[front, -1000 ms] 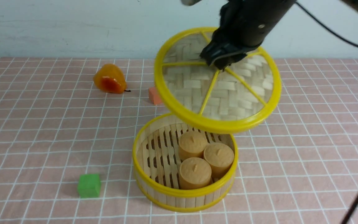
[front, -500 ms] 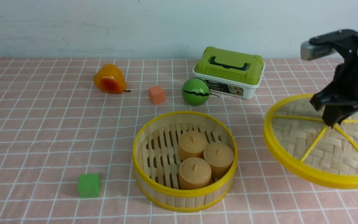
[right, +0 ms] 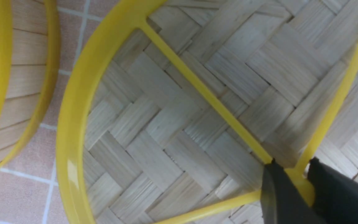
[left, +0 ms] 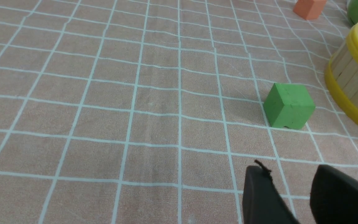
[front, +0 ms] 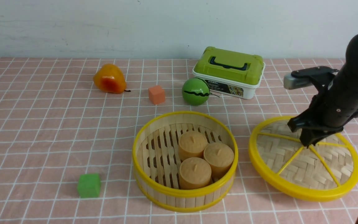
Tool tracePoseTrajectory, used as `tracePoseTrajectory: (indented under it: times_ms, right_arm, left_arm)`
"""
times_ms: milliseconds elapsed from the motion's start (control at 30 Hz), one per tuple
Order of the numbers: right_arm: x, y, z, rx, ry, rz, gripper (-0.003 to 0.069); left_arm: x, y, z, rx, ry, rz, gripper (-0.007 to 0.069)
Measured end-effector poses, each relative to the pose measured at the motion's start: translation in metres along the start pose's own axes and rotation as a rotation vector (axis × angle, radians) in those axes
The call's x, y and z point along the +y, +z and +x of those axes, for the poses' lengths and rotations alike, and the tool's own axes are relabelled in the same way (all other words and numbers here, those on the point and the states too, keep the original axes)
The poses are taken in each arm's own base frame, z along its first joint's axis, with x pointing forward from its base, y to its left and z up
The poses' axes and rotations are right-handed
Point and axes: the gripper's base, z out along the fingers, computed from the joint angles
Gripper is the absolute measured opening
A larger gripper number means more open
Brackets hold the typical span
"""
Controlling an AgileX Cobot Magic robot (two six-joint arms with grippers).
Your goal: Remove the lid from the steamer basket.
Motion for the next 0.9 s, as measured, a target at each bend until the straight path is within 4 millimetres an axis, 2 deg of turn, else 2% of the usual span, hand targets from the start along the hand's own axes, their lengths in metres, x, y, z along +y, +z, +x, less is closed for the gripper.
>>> tracePoseTrajectory:
  times_ms: [200,367,467,600,700,733,767,800,867,900]
  right_arm:
    - [-0.003,0.025,0.000,0.047,0.006,-0.003,0.0081]
    - [-0.003,0.029,0.000,0.055,0.009,-0.006,0.0116]
    - [-0.003,0.029,0.000,0.054,0.010,-0.006,0.0173]
    - [-0.002,0.026,0.001,0.062,0.013,-0.014,0.0304]
    - [0.002,0.011,0.002,0.044,0.026,-0.038,0.0355]
    - [0.004,-0.001,0.002,0.017,0.026,-0.047,0.0365]
    - [0.010,-0.026,0.002,-0.042,0.027,-0.073,0.0377]
    - [0.010,-0.029,0.003,-0.050,0.024,-0.072,0.0379]
    - [0.020,-0.080,0.009,-0.184,-0.002,-0.110,0.0379]
    - [0.023,-0.095,0.012,-0.222,-0.014,-0.122,0.0374]
  left_arm:
    - [0.000,0.000,0.000,0.000,0.000,0.000,0.0239]
    - [0.000,0.000,0.000,0.000,0.000,0.000,0.0239]
    - [0.000,0.000,0.000,0.000,0.000,0.000,0.0239]
    - [0.000,0.000,0.000,0.000,0.000,0.000,0.0239]
    - [0.000,0.000,0.000,0.000,0.000,0.000,0.0239]
    - [0.000,0.000,0.000,0.000,0.000,0.000,0.0239]
    - [0.000,0.000,0.000,0.000,0.000,0.000,0.0239]
    - [0.000,0.000,0.000,0.000,0.000,0.000,0.0239]
    - [0.000,0.000,0.000,0.000,0.000,0.000,0.0239]
    - [0.000,0.000,0.000,0.000,0.000,0.000,0.0239]
